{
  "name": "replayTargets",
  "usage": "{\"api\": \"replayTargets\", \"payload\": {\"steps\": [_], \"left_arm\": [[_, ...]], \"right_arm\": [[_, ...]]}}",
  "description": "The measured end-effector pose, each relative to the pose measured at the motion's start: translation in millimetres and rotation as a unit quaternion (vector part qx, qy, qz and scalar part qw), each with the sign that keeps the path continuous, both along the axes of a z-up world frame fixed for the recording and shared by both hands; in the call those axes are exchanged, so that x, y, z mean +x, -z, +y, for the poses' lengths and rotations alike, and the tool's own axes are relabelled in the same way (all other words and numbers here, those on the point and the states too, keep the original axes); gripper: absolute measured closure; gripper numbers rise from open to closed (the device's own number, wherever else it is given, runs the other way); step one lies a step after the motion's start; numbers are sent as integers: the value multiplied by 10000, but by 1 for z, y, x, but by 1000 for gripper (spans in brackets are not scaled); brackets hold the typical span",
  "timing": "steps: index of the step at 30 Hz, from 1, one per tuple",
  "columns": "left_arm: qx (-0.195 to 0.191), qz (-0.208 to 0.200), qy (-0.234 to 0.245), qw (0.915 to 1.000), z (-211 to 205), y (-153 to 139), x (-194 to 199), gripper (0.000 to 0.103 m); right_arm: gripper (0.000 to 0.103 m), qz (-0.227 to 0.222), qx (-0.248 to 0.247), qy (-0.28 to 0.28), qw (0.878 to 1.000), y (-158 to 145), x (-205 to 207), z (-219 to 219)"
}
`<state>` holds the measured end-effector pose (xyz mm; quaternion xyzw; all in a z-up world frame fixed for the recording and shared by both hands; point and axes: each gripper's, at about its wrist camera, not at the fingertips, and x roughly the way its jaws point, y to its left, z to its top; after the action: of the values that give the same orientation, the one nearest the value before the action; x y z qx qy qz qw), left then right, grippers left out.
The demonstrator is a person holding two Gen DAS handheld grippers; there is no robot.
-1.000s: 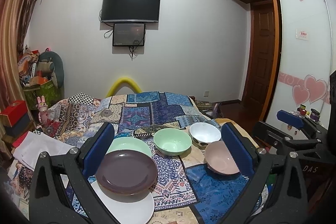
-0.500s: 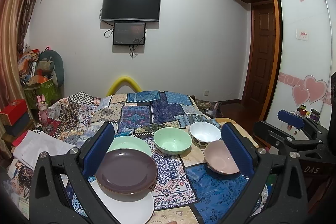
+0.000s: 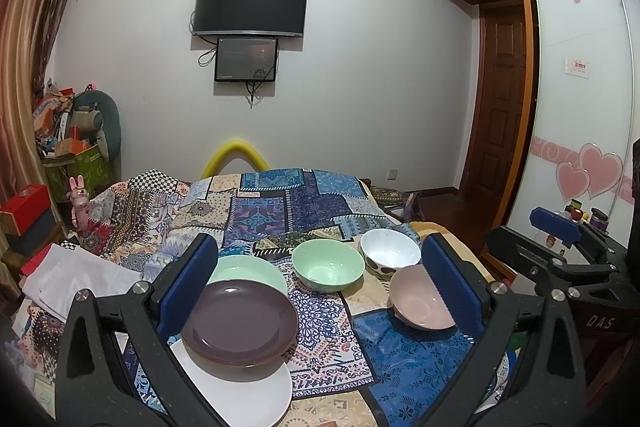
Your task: Organize plates and bowls
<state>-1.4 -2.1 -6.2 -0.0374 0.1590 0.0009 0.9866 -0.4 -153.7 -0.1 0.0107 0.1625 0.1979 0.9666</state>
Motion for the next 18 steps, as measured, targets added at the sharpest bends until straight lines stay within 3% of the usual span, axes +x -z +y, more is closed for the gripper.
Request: {"api": "replayTargets", "payload": {"steps": [18], "left_arm": [[4, 41, 40, 10000, 7, 10, 9, 0]], "right_arm": [[0, 241, 25, -34, 9997, 10, 13, 7]]}}
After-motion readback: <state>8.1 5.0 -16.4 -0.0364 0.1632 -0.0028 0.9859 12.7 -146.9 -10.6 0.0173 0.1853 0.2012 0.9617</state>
